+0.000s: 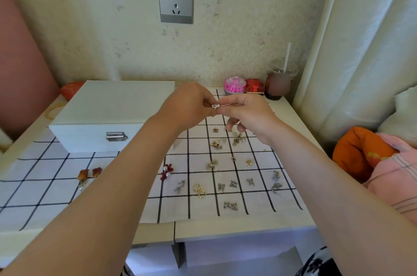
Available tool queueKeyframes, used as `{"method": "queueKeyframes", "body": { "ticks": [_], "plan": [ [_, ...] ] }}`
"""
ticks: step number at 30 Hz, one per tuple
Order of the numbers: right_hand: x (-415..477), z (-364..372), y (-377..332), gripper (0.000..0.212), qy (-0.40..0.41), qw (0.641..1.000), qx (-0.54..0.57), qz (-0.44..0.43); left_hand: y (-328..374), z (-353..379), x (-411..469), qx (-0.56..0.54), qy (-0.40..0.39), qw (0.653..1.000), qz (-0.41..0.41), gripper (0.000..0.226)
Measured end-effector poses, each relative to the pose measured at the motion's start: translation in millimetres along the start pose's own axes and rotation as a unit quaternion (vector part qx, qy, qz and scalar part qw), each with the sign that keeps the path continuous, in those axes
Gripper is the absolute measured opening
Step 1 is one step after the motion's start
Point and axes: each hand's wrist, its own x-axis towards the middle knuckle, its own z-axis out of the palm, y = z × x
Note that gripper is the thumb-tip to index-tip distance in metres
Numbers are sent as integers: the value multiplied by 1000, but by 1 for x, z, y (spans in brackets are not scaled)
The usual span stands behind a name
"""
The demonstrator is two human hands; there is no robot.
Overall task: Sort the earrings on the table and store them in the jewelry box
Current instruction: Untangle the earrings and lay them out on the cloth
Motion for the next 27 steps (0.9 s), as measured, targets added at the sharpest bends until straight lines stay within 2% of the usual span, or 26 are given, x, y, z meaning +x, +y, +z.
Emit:
{"method": "queueKeyframes", "body": {
  "ticks": [2, 4, 7, 10, 16, 22, 27],
  "plan": [
    [0, 2, 1, 20, -1, 1000, -30, -4, -2, -1, 0, 31, 5, 999, -6, 15],
    [2, 2, 5, 15, -9, 984, -174, -38, -4, -3, -1, 73, 18, 997, -11, 14],
    [-2, 8, 11, 18, -78, 915, -393, -47, -5, -6, -3, 126, -8, 992, -21, 14],
    [-5, 16, 14, 27, -102, 879, -465, -36, -6, -3, -7, 155, -62, 986, -12, 15],
    [0, 14, 18, 6, -104, 876, -468, -43, -4, 3, -10, 143, -141, 979, -23, 14],
    [0, -5, 20, 3, -63, 937, -343, -20, -6, 14, -13, 147, -183, 971, -34, 13],
    [-2, -24, 19, 7, -27, 964, -265, 5, 6, 28, -17, 100, -226, 969, -9, 19]
  ]
}}
